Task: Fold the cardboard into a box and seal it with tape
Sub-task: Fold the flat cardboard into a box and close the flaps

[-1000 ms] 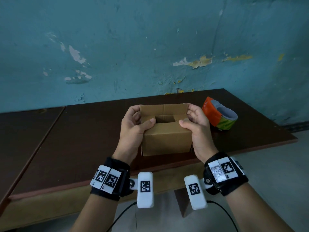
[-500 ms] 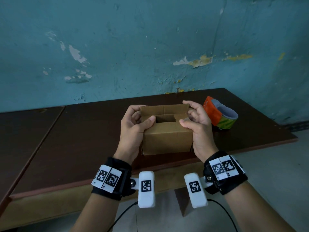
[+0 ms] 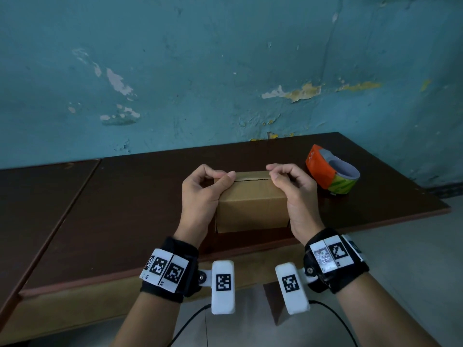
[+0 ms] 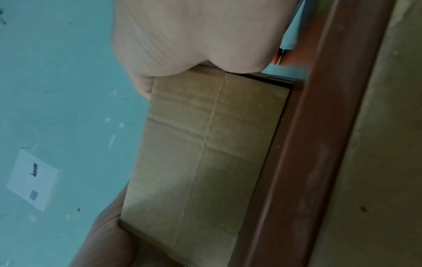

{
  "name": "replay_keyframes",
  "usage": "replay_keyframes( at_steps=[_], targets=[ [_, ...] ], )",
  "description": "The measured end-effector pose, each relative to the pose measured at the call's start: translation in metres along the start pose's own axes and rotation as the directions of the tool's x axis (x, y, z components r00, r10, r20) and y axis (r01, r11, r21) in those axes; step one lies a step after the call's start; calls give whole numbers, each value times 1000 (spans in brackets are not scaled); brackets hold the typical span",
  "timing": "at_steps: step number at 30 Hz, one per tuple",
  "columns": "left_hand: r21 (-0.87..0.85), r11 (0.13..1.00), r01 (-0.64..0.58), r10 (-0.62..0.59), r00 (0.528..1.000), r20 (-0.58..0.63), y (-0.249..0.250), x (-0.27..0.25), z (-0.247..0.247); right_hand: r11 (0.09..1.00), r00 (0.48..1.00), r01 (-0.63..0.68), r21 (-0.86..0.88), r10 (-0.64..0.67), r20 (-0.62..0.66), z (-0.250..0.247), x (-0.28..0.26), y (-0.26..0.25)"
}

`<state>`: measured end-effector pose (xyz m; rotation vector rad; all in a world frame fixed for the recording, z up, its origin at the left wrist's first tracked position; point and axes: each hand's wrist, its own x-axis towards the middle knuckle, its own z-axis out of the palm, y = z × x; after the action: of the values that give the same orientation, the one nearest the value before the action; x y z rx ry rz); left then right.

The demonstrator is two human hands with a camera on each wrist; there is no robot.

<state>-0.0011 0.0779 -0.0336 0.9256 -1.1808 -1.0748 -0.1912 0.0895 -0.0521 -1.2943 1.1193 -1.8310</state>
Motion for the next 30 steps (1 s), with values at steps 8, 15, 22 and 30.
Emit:
replay_keyframes(
  at_steps=[8,15,22,30],
  targets=[
    [-10,991,131,-131,990,62,-2,3,0,1000,1000,-16,-24,16,12,1,1,-1],
    [-1,949,314,-312,941,128,-3,-1,4,998,998,-55,16,55,18,1,3,-4],
    [22,943,331,-331,935,129,1,-2,6,997,999,-53,58,53,10,2,3,-3],
    [15,943,333,-332,933,138,4,1,8,998,998,-67,14,67,3,2,4,-5]
  ],
)
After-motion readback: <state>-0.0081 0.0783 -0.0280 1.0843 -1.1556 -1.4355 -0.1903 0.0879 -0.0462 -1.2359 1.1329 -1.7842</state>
